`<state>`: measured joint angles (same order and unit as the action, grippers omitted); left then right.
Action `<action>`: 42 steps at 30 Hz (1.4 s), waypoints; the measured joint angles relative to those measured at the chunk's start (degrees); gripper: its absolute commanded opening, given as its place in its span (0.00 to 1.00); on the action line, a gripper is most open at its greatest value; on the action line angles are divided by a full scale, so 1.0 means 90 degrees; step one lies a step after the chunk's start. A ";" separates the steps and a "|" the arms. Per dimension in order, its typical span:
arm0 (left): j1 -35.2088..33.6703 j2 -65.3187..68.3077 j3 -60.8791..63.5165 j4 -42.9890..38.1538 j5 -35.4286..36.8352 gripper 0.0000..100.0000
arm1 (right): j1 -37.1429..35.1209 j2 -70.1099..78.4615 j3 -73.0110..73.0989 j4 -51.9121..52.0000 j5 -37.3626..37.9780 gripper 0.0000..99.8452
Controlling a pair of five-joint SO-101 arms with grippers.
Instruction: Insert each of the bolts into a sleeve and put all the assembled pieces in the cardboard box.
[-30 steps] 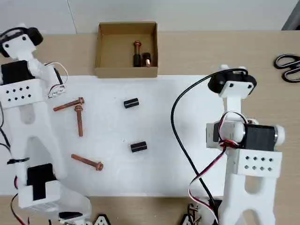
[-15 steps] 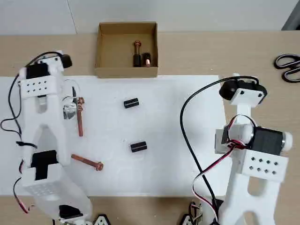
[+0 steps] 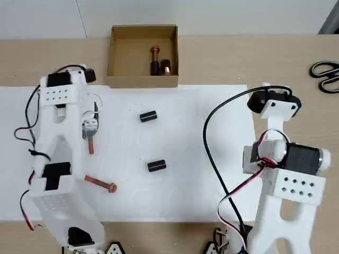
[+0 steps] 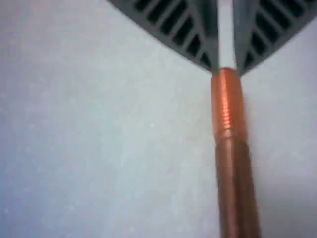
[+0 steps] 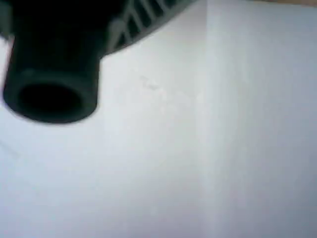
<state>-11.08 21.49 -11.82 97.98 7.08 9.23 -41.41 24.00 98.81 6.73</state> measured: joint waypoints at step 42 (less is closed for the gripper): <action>-0.0049 0.2071 -0.2706 0.0147 -0.0293 0.08 | 0.0000 0.0000 0.0557 -0.0361 0.0000 0.01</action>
<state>-11.52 40.13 -36.18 99.30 4.44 9.23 -41.41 29.01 95.56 6.73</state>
